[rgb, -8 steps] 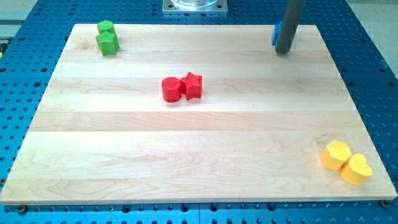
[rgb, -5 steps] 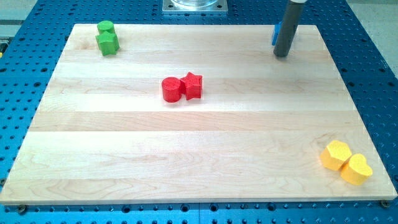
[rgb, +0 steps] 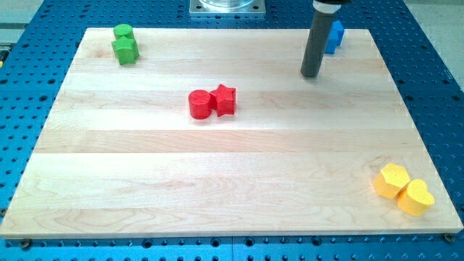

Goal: Push the red blocks to the center right

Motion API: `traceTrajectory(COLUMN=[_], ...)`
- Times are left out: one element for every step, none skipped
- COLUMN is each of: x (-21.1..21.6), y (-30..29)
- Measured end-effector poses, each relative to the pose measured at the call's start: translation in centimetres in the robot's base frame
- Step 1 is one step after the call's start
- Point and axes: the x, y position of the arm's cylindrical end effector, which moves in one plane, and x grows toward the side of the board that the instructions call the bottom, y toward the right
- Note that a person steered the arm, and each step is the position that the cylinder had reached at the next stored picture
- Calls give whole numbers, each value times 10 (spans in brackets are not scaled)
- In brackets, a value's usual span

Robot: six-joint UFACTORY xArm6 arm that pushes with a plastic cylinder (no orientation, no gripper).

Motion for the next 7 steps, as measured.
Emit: traceTrajectory(x=[71, 118, 81, 62, 62, 64, 71], y=[-45, -213, -268, -215, -152, -67, 3])
